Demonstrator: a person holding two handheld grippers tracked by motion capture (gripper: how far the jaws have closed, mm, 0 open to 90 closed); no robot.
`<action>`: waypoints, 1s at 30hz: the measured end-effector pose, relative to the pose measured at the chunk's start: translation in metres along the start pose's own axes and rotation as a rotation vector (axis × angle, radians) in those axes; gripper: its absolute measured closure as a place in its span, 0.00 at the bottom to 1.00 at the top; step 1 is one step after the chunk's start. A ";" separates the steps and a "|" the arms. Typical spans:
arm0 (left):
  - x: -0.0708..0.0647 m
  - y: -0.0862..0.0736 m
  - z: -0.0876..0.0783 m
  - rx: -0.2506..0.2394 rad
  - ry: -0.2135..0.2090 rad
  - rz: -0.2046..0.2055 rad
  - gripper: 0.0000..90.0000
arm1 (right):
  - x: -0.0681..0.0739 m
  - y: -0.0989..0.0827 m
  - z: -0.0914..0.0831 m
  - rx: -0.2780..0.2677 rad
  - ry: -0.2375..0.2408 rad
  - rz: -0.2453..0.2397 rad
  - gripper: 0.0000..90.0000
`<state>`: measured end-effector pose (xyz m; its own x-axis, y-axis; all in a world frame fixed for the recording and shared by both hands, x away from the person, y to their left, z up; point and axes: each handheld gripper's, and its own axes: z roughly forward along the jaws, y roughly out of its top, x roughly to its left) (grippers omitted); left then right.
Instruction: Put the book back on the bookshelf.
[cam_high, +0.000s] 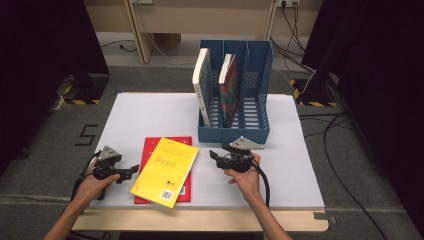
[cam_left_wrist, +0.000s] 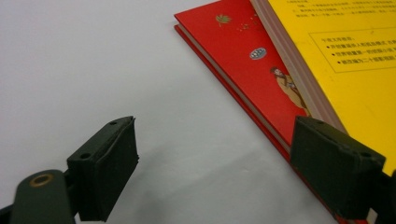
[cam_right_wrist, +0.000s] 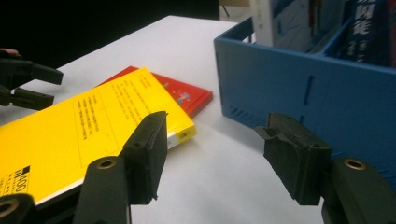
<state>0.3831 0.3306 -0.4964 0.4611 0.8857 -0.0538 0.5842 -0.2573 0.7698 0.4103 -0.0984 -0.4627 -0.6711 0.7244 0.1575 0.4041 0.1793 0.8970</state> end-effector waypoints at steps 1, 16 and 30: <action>0.000 0.000 0.000 -0.001 -0.003 0.000 0.16 | 0.002 -0.001 0.001 0.006 0.006 0.000 0.45; -0.002 -0.001 0.002 0.013 -0.010 -0.011 0.17 | 0.016 -0.014 0.020 0.077 0.106 0.057 0.43; -0.006 0.001 -0.003 0.031 -0.047 0.018 0.35 | 0.024 -0.021 0.033 0.145 0.147 0.060 0.40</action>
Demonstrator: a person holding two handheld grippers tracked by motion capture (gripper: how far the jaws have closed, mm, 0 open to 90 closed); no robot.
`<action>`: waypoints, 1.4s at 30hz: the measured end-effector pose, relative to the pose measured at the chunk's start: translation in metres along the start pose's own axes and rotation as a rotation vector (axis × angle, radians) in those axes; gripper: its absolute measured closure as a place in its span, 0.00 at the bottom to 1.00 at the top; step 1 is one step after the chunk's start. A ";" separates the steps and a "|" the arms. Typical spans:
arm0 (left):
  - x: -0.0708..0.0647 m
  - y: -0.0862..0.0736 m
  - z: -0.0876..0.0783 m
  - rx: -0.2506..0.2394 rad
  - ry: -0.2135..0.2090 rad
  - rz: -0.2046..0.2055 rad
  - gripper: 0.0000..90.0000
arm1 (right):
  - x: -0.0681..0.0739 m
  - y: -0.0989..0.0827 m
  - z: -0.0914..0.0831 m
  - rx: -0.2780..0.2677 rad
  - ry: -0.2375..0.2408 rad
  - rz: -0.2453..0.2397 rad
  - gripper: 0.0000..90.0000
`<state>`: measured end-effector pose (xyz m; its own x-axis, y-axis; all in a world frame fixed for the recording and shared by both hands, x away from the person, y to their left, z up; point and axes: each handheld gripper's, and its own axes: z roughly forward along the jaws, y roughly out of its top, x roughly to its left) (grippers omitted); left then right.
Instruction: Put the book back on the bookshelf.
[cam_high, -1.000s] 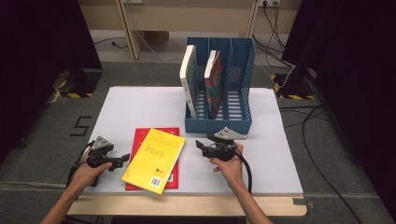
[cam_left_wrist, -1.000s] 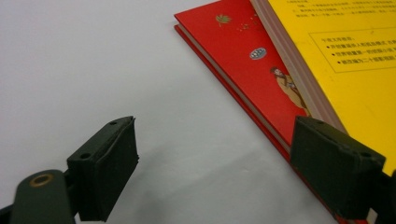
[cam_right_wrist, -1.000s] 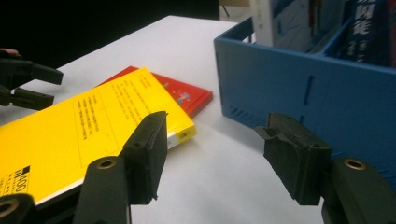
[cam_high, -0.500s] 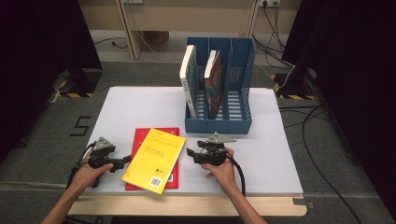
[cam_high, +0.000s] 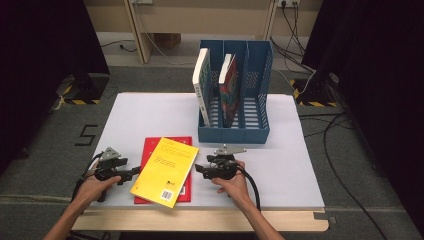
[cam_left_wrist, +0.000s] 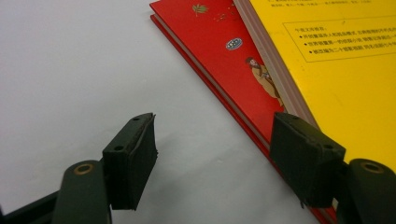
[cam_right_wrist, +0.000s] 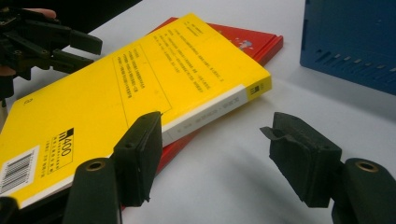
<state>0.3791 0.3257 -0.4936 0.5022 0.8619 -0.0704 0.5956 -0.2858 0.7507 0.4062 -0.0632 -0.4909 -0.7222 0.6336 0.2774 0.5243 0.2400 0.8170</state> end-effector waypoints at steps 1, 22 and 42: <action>-0.001 0.000 0.000 -0.002 -0.003 0.004 0.37 | 0.000 0.000 0.001 0.001 0.002 -0.002 0.40; -0.029 0.004 0.003 0.032 -0.106 0.090 0.26 | 0.007 -0.004 0.015 0.051 0.075 0.035 0.36; -0.027 0.003 0.004 0.033 -0.105 0.084 0.24 | 0.010 -0.004 0.025 0.100 0.117 0.117 0.27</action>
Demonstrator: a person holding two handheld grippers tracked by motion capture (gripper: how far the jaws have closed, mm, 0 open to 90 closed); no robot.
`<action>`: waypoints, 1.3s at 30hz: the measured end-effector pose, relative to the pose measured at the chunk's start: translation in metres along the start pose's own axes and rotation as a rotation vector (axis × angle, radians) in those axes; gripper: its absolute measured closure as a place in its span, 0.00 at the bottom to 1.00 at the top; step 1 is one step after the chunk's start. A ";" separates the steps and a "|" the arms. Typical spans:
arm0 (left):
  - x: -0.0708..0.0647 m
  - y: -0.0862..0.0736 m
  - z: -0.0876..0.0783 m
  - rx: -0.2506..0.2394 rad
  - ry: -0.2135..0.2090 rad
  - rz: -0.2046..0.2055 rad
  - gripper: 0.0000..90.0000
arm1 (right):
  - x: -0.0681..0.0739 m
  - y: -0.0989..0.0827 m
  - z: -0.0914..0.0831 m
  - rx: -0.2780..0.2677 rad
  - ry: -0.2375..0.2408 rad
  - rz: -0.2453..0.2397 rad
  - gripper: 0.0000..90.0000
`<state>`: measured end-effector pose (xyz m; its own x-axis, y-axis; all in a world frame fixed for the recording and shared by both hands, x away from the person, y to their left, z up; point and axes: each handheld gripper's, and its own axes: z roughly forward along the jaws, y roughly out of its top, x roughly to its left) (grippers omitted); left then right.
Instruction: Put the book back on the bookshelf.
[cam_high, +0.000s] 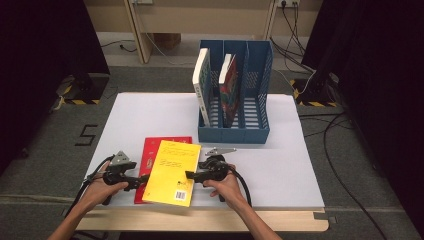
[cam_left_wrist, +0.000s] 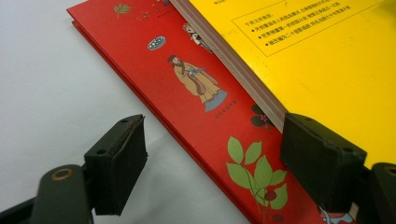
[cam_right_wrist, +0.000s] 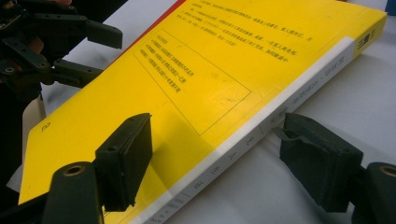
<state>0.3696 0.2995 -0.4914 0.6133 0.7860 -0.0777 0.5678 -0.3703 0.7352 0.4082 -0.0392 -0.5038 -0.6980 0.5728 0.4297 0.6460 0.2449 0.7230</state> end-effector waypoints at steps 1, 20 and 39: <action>0.000 0.000 0.000 0.002 0.003 -0.002 0.24 | -0.001 0.001 0.000 -0.001 0.008 0.012 0.26; 0.001 0.000 0.001 0.010 0.017 -0.018 0.18 | 0.002 -0.002 0.002 -0.018 0.052 0.232 0.40; 0.010 0.001 -0.006 0.019 0.060 -0.029 0.20 | 0.016 -0.003 0.003 -0.001 -0.013 0.195 0.38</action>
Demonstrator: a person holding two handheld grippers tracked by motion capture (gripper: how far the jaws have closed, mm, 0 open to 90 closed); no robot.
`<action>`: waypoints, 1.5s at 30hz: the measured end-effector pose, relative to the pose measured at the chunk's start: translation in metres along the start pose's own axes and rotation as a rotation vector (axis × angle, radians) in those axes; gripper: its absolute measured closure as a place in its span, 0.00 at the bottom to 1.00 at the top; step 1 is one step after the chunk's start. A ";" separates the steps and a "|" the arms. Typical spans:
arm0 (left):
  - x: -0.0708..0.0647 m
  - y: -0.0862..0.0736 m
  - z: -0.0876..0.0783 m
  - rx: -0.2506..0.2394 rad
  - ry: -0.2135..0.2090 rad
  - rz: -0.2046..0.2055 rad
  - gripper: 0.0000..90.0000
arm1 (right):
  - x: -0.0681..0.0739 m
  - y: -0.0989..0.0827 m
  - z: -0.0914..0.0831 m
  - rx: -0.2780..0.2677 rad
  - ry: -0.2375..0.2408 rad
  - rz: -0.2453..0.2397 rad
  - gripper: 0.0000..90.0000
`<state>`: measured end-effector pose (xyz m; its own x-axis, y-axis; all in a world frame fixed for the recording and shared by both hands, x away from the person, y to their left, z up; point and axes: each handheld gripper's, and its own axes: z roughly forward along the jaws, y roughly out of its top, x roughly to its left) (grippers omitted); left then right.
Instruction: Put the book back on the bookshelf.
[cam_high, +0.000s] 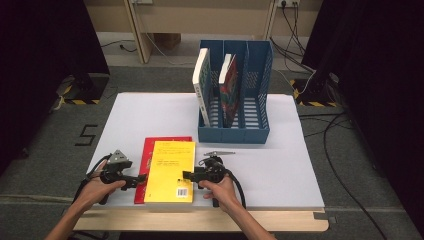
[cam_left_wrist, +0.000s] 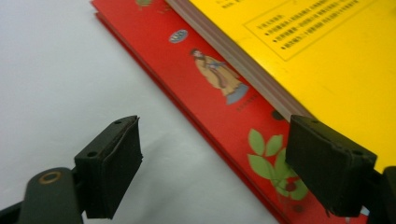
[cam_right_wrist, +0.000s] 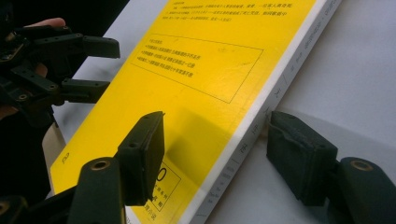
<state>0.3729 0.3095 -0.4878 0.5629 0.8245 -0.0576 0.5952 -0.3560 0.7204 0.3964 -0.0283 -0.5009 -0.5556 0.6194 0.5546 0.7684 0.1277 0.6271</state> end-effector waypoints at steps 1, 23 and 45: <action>0.001 0.000 0.000 -0.001 0.008 -0.004 0.20 | 0.000 0.000 0.000 -0.001 0.013 0.010 0.36; 0.001 0.006 0.009 0.016 0.020 -0.029 0.16 | -0.018 0.024 0.024 -0.092 0.064 0.093 0.33; 0.002 0.006 0.010 0.006 0.027 -0.033 0.17 | -0.012 0.018 0.019 -0.107 0.235 0.191 0.60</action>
<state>0.3833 0.3046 -0.4899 0.5278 0.8471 -0.0625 0.6167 -0.3316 0.7140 0.4227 -0.0186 -0.5062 -0.4722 0.4270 0.7712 0.8351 -0.0634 0.5464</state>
